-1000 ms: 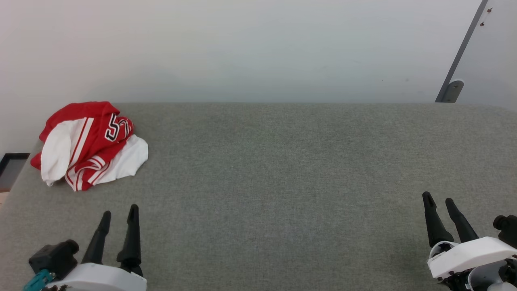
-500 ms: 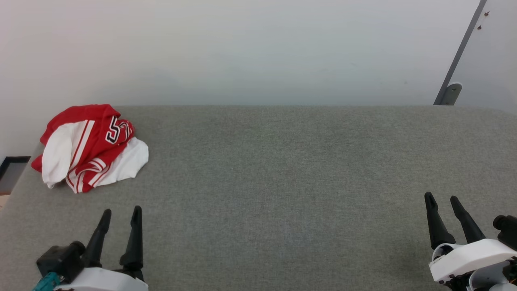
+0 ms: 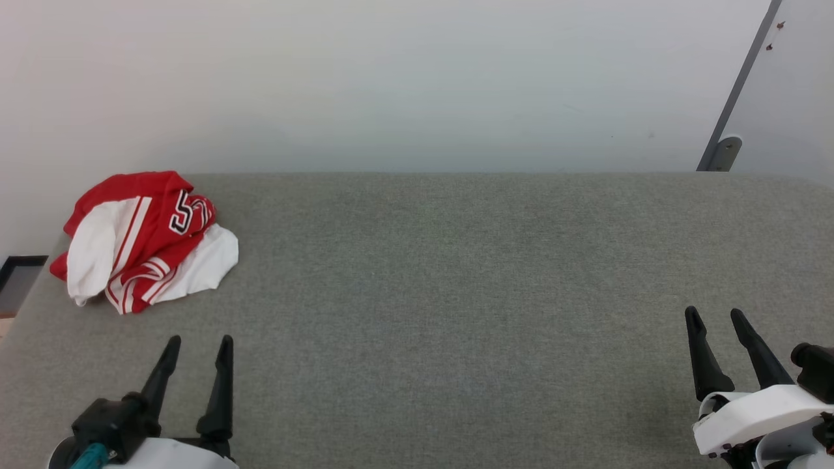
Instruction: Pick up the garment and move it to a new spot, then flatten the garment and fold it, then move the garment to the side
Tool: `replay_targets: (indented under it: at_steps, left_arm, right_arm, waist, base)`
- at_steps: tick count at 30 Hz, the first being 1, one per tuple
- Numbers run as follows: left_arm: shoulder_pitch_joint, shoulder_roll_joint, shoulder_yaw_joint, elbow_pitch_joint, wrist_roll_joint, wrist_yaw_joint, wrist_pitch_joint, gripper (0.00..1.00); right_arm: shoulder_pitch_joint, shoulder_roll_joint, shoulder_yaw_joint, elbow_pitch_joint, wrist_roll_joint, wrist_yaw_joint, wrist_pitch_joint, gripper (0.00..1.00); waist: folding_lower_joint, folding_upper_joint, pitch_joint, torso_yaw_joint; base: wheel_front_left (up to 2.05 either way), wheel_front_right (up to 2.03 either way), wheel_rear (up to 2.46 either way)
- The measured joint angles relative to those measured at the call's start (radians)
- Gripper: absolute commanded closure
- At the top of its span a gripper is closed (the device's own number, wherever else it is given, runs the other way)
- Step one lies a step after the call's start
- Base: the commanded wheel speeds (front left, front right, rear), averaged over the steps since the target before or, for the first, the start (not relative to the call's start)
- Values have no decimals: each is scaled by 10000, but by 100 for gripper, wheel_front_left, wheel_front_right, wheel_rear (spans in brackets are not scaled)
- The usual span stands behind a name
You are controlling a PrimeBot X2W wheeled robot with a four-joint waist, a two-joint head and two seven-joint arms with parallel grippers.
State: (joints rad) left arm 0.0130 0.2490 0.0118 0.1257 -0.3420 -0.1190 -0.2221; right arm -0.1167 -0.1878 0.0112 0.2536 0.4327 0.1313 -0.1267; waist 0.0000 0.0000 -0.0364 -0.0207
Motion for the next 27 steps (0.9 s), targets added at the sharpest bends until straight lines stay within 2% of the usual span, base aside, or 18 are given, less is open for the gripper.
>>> replay_targets:
  at_steps: [13, 27]
  left_arm:
    - [82, 151, -104, -38, 867, -44, -247, 0]
    - [138, 196, -48, -12, 1204, -54, -418, 0]
  right_arm:
    - [3, -113, 36, -59, -838, 0, -157, 0]
    - [19, -196, 96, -140, -1367, 0, -278, 0]
  waist:
    - [0, 0, -63, -5]
    - [0, 0, -172, 23]
  base:
    - [0, 0, 0]
    - [0, 0, 0]
